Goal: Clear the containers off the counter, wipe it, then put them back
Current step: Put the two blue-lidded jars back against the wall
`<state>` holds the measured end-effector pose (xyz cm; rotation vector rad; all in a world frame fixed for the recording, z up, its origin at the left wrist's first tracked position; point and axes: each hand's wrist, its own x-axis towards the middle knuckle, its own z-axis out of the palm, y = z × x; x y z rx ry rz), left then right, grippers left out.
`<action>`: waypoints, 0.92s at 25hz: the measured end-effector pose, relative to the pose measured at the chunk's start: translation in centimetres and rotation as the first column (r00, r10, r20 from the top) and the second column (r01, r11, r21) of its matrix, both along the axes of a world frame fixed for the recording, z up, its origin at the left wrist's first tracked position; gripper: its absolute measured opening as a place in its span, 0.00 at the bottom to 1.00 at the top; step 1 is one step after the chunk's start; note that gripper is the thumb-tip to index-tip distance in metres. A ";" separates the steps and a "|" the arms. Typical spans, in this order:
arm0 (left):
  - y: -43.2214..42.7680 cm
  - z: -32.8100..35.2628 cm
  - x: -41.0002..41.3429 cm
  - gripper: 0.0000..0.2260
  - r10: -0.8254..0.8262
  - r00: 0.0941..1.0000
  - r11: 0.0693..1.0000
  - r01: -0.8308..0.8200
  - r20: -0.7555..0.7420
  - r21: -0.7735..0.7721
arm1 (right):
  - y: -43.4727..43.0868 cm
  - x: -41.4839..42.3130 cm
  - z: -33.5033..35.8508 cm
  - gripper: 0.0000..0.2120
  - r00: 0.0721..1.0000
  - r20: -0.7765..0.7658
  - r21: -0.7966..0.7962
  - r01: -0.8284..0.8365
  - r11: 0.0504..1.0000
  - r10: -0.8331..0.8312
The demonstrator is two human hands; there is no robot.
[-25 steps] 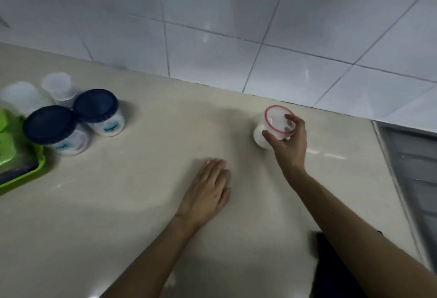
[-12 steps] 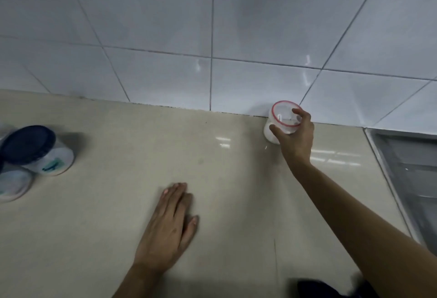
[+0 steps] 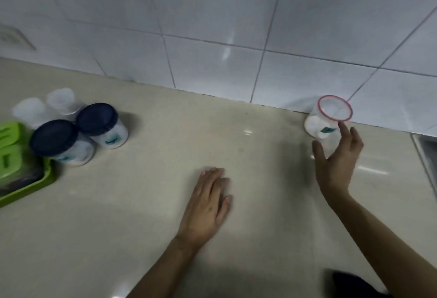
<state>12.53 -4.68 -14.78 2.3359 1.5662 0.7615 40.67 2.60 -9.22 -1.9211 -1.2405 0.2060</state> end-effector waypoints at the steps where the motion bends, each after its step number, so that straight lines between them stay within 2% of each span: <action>1: -0.2 0.1 -0.8 0.16 0.009 1.000 1.000 -0.009 0.025 -0.020 | -1.1 -1.4 -0.3 0.28 0.999 0.035 0.020 -0.041 0.999 0.041; 2: -0.2 0.4 -1.7 0.15 0.011 0.999 1.000 -0.010 0.031 -0.028 | -2.0 -2.9 -0.4 0.24 0.987 0.088 0.008 -0.136 0.991 0.135; 3: -0.2 0.7 -3.4 0.16 0.008 1.000 1.000 -0.008 0.013 -0.027 | -2.6 -5.0 -0.6 0.21 0.941 0.155 -0.042 -0.299 0.953 0.302; 5: 0.0 1.8 -8.1 0.16 -0.025 0.996 1.000 0.025 -0.089 0.000 | -3.5 -10.4 -1.1 0.18 0.727 0.207 -0.174 -0.631 0.756 0.655; 6: 0.3 2.5 -10.8 0.17 -0.020 0.990 0.999 0.024 -0.138 0.029 | -3.5 -13.2 -1.2 0.17 0.632 0.182 -0.214 -0.722 0.658 0.753; 7: 0.8 3.3 -13.5 0.17 0.019 0.987 0.998 -0.009 -0.160 0.065 | -3.4 -16.0 -1.4 0.18 0.577 0.148 -0.224 -0.771 0.596 0.803; 9: 1.7 5.3 -18.9 0.16 0.184 0.978 0.975 -0.169 -0.098 0.141 | -2.2 -21.8 -1.2 0.18 0.543 0.103 -0.200 -0.809 0.552 0.833; 11: 2.4 7.2 -23.6 0.16 0.381 0.924 0.908 -0.382 0.042 0.172 | 0.2 -27.5 -0.2 0.21 0.539 0.083 -0.175 -0.820 0.545 0.838; 14: 3.8 8.3 -29.3 0.22 0.615 0.783 0.783 -0.620 0.096 0.048 | 4.9 -35.8 2.2 0.31 0.562 -0.033 -0.170 -0.818 0.549 0.827; 17: 5.0 8.1 -31.6 0.33 0.679 0.734 0.734 -0.678 0.029 -0.043 | 8.2 -41.1 3.1 0.36 0.547 -0.147 -0.225 -0.830 0.510 0.824; 19: 5.7 7.9 -31.4 0.36 0.693 0.720 0.721 -0.690 0.045 -0.056 | 8.9 -42.6 2.5 0.35 0.526 -0.085 -0.256 -0.833 0.491 0.846; 23: 6.9 7.6 -30.9 0.37 0.749 0.661 0.662 -0.745 0.047 -0.085 | 8.4 -43.8 1.8 0.32 0.552 0.010 -0.179 -0.819 0.545 0.834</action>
